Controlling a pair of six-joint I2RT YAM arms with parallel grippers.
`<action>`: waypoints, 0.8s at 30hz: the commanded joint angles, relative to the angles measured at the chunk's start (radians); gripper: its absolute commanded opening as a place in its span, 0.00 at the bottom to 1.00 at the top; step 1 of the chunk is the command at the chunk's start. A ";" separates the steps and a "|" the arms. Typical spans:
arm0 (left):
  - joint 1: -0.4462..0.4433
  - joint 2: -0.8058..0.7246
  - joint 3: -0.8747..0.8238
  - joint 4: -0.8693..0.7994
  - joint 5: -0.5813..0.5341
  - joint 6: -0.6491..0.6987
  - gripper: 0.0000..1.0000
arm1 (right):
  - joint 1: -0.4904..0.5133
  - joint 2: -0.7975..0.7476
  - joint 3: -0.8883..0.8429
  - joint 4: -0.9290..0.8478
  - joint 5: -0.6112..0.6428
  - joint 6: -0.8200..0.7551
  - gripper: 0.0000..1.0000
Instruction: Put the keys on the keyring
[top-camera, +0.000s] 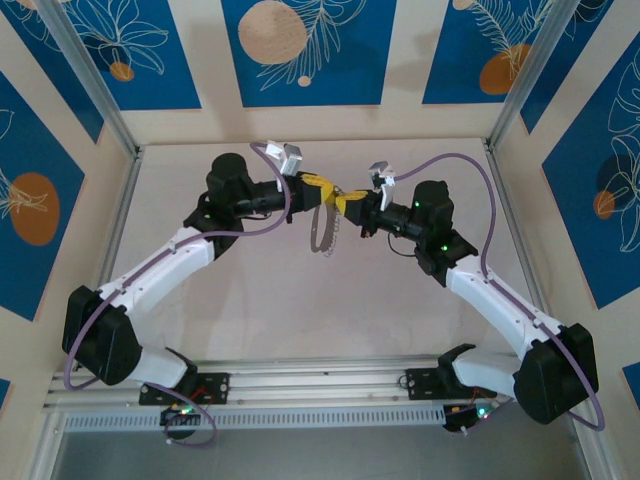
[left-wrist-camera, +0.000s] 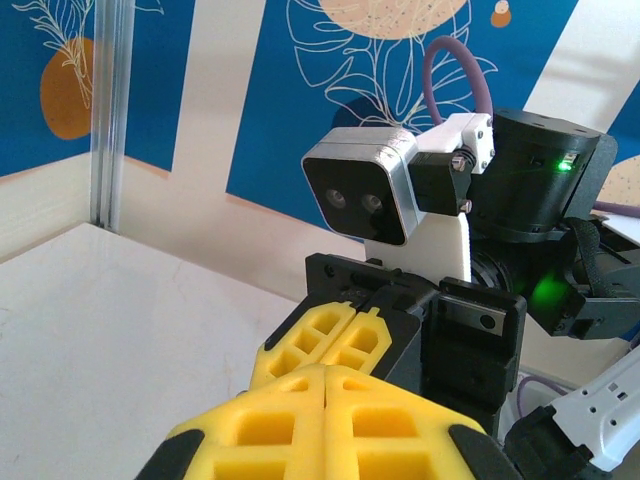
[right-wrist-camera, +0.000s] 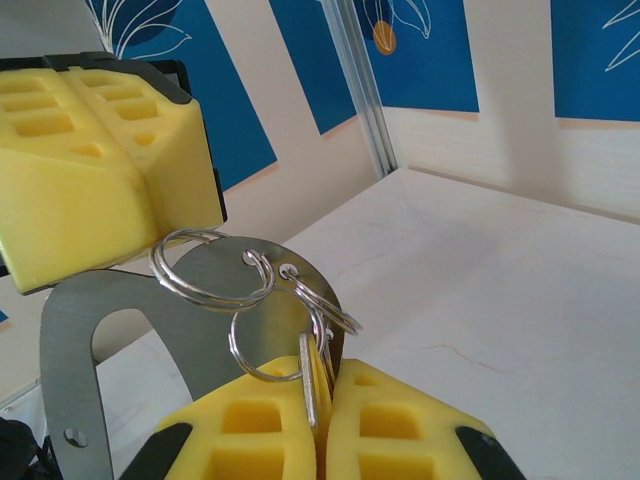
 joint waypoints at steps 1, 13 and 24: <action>-0.020 0.022 0.012 -0.090 0.017 0.036 0.00 | -0.004 -0.044 0.009 0.092 0.016 0.011 0.00; -0.021 0.010 0.019 -0.167 -0.013 0.094 0.16 | -0.009 -0.050 0.002 0.079 0.029 0.007 0.00; -0.022 -0.021 0.031 -0.246 -0.068 0.166 0.50 | -0.014 -0.056 0.007 0.042 0.042 -0.007 0.00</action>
